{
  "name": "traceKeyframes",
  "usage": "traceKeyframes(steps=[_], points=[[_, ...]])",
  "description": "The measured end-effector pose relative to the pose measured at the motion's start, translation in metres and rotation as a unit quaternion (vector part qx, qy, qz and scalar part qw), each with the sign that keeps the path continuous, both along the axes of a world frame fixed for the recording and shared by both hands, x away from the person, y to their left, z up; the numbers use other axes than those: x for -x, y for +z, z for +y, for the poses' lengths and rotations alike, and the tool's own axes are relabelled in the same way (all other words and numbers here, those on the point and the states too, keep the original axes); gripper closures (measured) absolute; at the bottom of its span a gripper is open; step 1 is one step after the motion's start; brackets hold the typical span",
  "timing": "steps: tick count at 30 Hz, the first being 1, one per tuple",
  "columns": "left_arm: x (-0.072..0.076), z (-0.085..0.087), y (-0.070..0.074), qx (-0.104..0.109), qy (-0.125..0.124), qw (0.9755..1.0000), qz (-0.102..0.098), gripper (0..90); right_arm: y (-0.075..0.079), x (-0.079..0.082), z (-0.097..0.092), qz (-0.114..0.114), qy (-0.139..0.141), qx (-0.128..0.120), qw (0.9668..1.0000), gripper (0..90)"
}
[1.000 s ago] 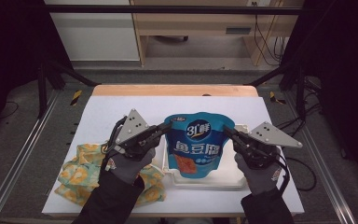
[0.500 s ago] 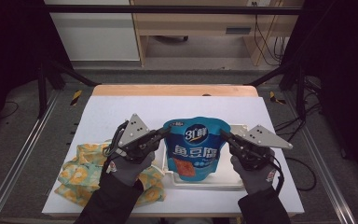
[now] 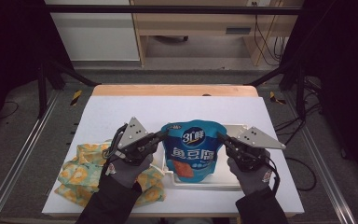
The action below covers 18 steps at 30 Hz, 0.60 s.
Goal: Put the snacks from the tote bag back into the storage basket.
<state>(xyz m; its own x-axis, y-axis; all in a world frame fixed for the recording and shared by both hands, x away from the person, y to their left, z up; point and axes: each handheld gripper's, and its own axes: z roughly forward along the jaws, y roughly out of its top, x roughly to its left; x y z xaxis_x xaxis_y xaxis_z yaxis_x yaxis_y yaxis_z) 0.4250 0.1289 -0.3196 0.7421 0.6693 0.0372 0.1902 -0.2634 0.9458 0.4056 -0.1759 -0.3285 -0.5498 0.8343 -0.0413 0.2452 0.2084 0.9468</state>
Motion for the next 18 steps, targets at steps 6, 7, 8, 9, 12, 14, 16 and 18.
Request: traceKeyframes(steps=[6, 7, 8, 9, 12, 14, 16, 18], points=[[0.0013, 0.0004, -0.0015, 0.001, -0.002, 1.0000, 0.000, 90.0, -0.0021, 0.0008, -0.0005, 0.002, 0.001, -0.001, 1.0000, 90.0], [0.0015, 0.0003, -0.0015, 0.001, -0.002, 1.0000, 0.000, 90.0, -0.0023, 0.0011, -0.0005, 0.001, 0.001, -0.001, 1.0000, 90.0], [0.0019, 0.0000, -0.0018, 0.003, -0.001, 1.0000, 0.000, 90.0, -0.0025, 0.0013, -0.0005, 0.001, 0.001, -0.002, 1.0000, 90.0], [0.0024, 0.0000, -0.0020, 0.003, -0.002, 1.0000, -0.001, 90.0, -0.0027, 0.0016, -0.0007, 0.001, 0.001, -0.003, 1.0000, 90.0], [0.0036, 0.0005, -0.0034, 0.005, -0.002, 1.0000, -0.003, 89.9, -0.0034, 0.0027, -0.0013, 0.001, 0.001, -0.004, 1.0000, 89.5], [0.0044, 0.0011, -0.0042, 0.006, -0.001, 1.0000, -0.005, 89.3, -0.0036, 0.0035, -0.0010, -0.001, -0.001, -0.003, 1.0000, 87.6], [0.0048, 0.0015, -0.0044, 0.006, 0.001, 1.0000, -0.006, 87.8, -0.0037, 0.0037, -0.0012, -0.001, -0.002, -0.004, 1.0000, 85.9], [0.0052, 0.0017, -0.0042, 0.004, 0.001, 1.0000, -0.007, 85.9, -0.0037, 0.0039, -0.0016, -0.001, -0.003, -0.005, 1.0000, 83.9]])
